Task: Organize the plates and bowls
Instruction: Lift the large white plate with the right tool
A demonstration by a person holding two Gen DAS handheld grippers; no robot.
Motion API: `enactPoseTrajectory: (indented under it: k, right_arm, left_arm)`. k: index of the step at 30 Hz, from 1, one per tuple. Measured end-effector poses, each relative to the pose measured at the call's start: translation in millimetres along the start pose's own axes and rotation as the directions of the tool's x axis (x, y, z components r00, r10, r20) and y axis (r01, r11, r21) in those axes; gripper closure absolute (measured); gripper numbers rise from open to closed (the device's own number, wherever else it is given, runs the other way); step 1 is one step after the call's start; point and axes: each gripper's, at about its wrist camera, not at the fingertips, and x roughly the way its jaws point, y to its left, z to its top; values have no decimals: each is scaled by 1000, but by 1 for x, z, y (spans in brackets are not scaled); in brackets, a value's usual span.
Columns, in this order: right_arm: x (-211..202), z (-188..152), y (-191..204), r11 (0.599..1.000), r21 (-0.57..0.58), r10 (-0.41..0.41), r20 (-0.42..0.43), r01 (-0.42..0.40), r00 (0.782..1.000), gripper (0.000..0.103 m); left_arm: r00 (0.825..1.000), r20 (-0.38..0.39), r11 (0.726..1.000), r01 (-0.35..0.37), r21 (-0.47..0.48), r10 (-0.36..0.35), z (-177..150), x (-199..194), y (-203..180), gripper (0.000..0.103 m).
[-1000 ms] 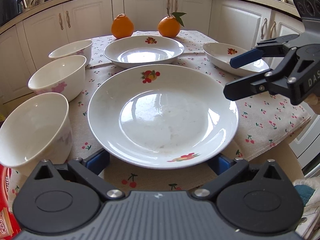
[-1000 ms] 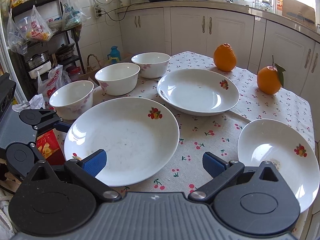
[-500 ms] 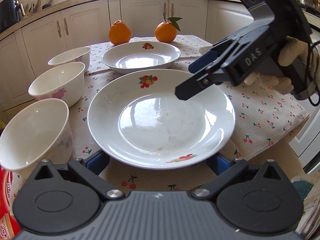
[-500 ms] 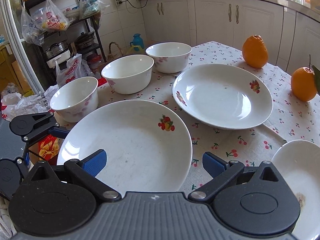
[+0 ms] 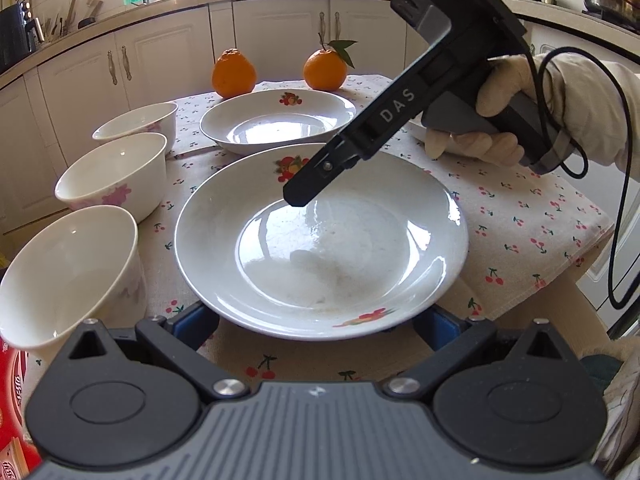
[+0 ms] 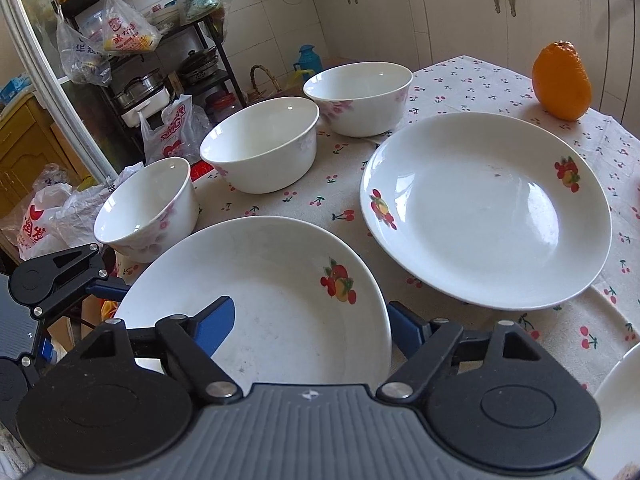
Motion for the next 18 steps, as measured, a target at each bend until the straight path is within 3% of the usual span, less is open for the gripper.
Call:
enactPoseTrajectory:
  k: [3,18]
  right_arm:
    - [2,1,-1,1000,4,30,-3,-30,1000,21]
    - [-3,-2,-5,999,23,25,-5,-25,1000,19]
  left_arm:
    - [1000,1,1000,4,0,-4,0,0,1,1]
    - [1000,20,999,23,29,-24,0,1,3,1]
